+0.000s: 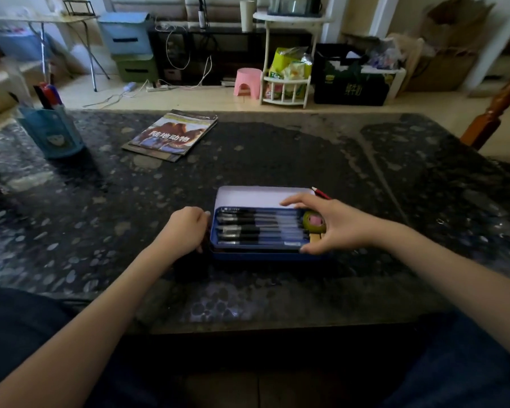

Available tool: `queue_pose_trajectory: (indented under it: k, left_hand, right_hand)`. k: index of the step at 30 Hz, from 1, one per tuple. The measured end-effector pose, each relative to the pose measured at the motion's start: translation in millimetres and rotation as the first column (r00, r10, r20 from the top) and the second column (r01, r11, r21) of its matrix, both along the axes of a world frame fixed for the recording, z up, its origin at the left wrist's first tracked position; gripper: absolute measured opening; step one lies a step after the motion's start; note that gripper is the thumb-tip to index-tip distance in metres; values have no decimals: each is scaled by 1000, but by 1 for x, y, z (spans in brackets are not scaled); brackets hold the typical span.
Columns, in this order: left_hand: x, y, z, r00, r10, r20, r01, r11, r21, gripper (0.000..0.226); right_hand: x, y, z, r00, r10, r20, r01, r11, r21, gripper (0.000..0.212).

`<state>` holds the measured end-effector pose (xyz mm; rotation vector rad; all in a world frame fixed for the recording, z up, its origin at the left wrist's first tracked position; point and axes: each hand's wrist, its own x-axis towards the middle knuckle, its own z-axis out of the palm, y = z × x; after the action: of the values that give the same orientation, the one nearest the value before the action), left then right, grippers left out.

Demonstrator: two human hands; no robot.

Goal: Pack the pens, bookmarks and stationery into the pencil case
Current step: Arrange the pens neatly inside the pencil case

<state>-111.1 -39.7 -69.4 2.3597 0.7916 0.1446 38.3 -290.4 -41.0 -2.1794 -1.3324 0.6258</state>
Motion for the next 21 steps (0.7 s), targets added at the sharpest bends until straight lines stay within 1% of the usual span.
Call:
queue_pose_trajectory:
  k: [3, 4, 5, 6, 7, 8, 9, 10, 12, 14, 17, 21]
  left_hand:
    - [-6, 1, 2, 1000, -1, -8, 0, 993, -121, 28]
    - [-8, 4, 3, 999, -37, 11, 38, 993, -113, 26]
    - [-9, 7, 5, 994, -104, 21, 106, 991, -80, 32]
    - [-10, 10, 8, 980, -197, 7, 197, 978, -73, 52]
    - [-11, 11, 11, 958, -285, -20, 282, 955, -92, 80]
    - [-12, 10, 12, 936, -346, -61, 337, 933, -122, 102]
    - [-13, 8, 12, 914, -393, -98, 379, 915, -137, 115]
    - [-14, 6, 11, 895, -430, -119, 416, 900, -128, 120]
    - [-14, 4, 5, 878, -462, -127, 459, 887, -55, 116]
    - [-12, 6, 3, 887, -450, -104, 451, 892, -5, 107]
    - [-9, 8, 6, 878, -464, -120, 470, 882, 26, 102]
    - [-7, 6, 7, 870, -478, -119, 488, 870, 70, 100]
  right_hand:
    - [-4, 1, -7, 998, 12, 65, -11, 1000, -26, 74]
    - [-3, 2, -8, 997, 7, 79, -5, 999, -33, 74]
    - [-2, 2, -9, 996, 3, 84, 0, 999, -36, 76]
    - [-1, 1, -10, 997, 0, 81, 3, 999, -41, 77]
    - [0, 1, -11, 997, -1, 75, 5, 999, -51, 79]
    - [1, 0, -12, 998, -1, 67, 6, 998, -66, 82]
    - [1, -1, -12, 998, -2, 58, 7, 996, -86, 83]
    - [2, -1, -13, 999, -4, 50, 10, 994, -106, 85]
    - [3, -1, -14, 999, -14, 30, 18, 990, -141, 89]
    - [4, -1, -13, 1000, -22, 1, 22, 984, -177, 93]
    - [7, 1, -13, 1000, -22, -14, 18, 972, -232, 96]
    - [11, 3, -15, 1000, -15, -16, 11, 964, -266, 100]
